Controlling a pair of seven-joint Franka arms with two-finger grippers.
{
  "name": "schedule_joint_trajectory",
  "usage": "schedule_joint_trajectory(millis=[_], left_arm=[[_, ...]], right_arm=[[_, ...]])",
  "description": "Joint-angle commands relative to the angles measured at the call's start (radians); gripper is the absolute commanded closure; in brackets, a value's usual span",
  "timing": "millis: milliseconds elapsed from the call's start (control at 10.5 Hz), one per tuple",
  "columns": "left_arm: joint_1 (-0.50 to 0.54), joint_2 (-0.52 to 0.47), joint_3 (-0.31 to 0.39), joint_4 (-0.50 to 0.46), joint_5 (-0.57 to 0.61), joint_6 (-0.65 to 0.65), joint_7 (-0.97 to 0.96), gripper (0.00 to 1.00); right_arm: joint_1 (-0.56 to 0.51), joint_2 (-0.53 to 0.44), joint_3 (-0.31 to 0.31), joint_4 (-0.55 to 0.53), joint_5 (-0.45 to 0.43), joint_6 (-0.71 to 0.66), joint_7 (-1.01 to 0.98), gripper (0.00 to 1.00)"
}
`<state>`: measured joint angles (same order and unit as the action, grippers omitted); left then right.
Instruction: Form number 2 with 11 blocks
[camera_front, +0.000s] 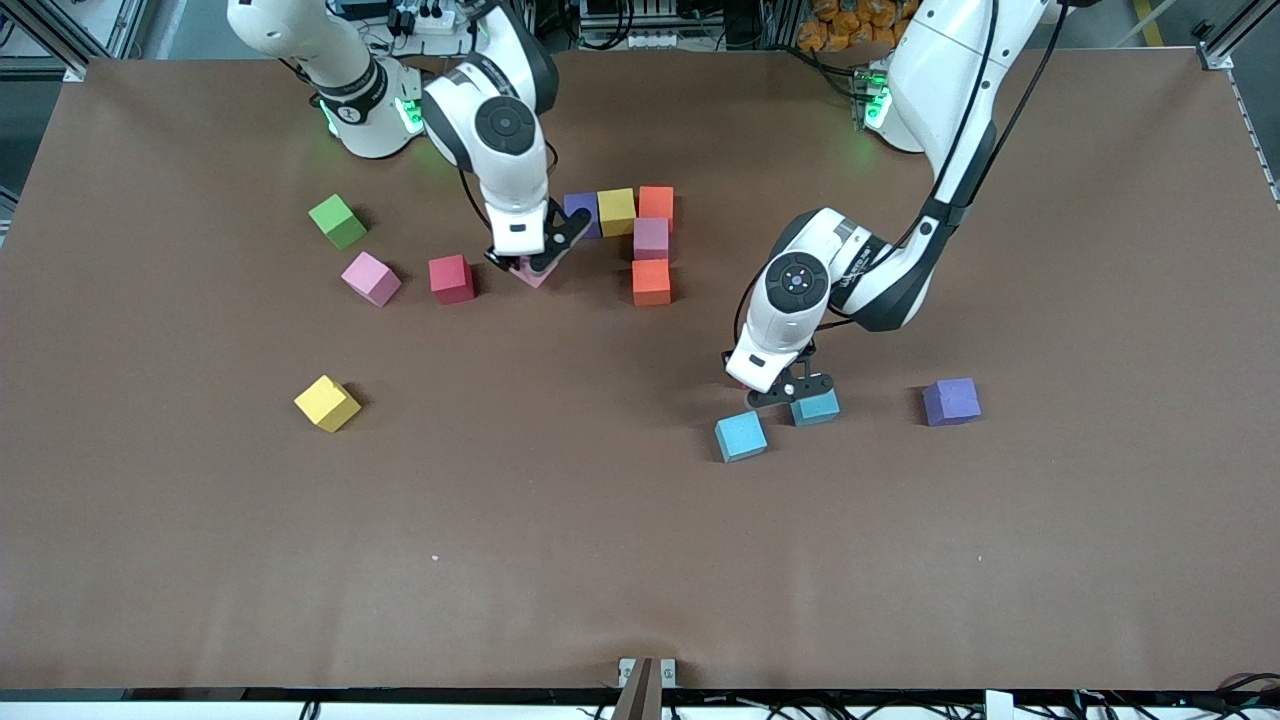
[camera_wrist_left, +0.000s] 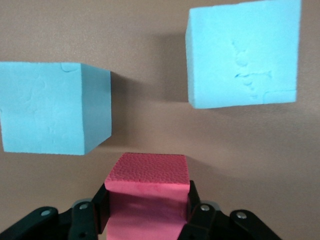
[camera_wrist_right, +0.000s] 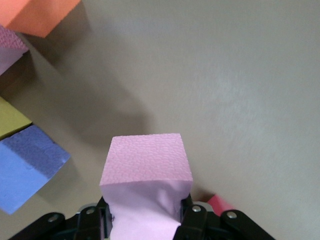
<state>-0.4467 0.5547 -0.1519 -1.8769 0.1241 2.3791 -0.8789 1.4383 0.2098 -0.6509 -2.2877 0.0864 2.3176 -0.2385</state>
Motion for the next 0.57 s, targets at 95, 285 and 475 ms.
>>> schedule_joint_trajectory(millis=[95,285,475], left_arm=[[-0.003,-0.009,-0.004,0.067,-0.032,-0.012,-0.086,0.99],[-0.010,-0.010,-0.005,0.119,-0.055,-0.014,-0.156,1.00],[-0.010,-0.021,-0.021,0.134,-0.072,-0.015,-0.269,1.00]], right_arm=[[0.010,0.158,0.017,0.182,-0.007,-0.091,-0.090,1.00],[0.033,0.245,0.019,0.288,-0.008,-0.150,-0.114,1.00],[0.056,0.296,0.020,0.318,-0.007,-0.144,-0.226,1.00]])
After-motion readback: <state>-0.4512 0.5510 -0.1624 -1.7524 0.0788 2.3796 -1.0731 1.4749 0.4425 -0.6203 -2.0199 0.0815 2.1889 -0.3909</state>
